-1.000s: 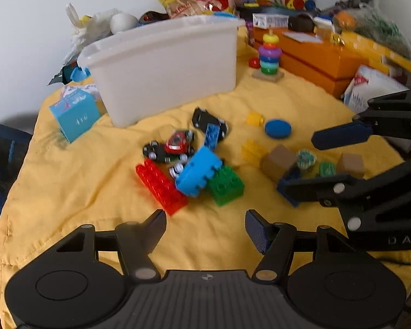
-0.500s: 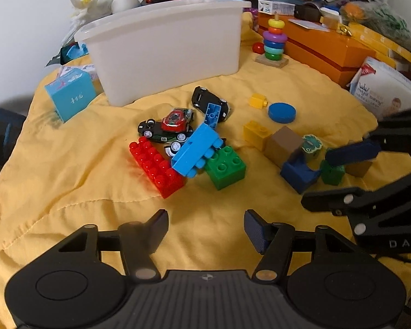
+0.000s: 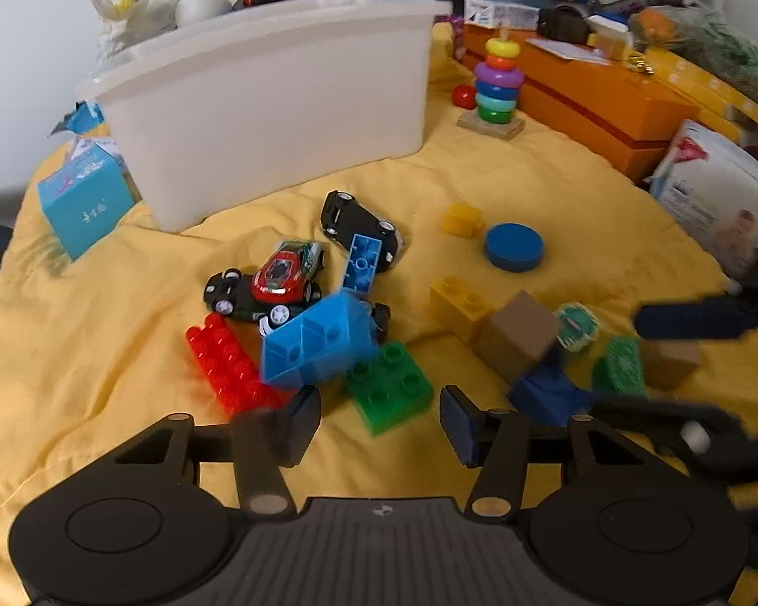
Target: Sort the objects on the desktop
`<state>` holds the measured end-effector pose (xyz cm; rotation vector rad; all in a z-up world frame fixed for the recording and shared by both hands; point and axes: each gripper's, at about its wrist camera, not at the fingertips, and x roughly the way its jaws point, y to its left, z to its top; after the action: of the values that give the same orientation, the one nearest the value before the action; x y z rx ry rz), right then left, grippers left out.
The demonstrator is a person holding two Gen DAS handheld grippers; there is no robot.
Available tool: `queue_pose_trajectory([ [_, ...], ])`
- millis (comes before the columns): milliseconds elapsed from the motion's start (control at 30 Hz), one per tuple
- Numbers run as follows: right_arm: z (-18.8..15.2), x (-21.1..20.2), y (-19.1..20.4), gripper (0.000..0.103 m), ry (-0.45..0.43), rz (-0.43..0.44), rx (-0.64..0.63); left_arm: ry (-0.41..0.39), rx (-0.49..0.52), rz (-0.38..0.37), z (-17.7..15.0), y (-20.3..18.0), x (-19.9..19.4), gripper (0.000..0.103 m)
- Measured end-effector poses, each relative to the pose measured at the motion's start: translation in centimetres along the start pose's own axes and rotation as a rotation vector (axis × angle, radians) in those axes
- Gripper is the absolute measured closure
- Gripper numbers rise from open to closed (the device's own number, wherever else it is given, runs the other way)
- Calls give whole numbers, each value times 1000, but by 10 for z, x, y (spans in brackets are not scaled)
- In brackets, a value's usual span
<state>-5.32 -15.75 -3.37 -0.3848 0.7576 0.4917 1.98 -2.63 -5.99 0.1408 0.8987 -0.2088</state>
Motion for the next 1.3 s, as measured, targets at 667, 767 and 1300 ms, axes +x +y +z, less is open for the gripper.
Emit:
queue_pose_trajectory([
  [667,-9,20,-16,57,130,1,98,70,76,-57,-54,3,-39,57],
  [767,-13,33,-16,77,181,-21,92,65,60,-57,-53,3,-39,57],
  [1300,-4,34,-22,77,218,440,259,55,64,-43,-56,-2,-42,54],
])
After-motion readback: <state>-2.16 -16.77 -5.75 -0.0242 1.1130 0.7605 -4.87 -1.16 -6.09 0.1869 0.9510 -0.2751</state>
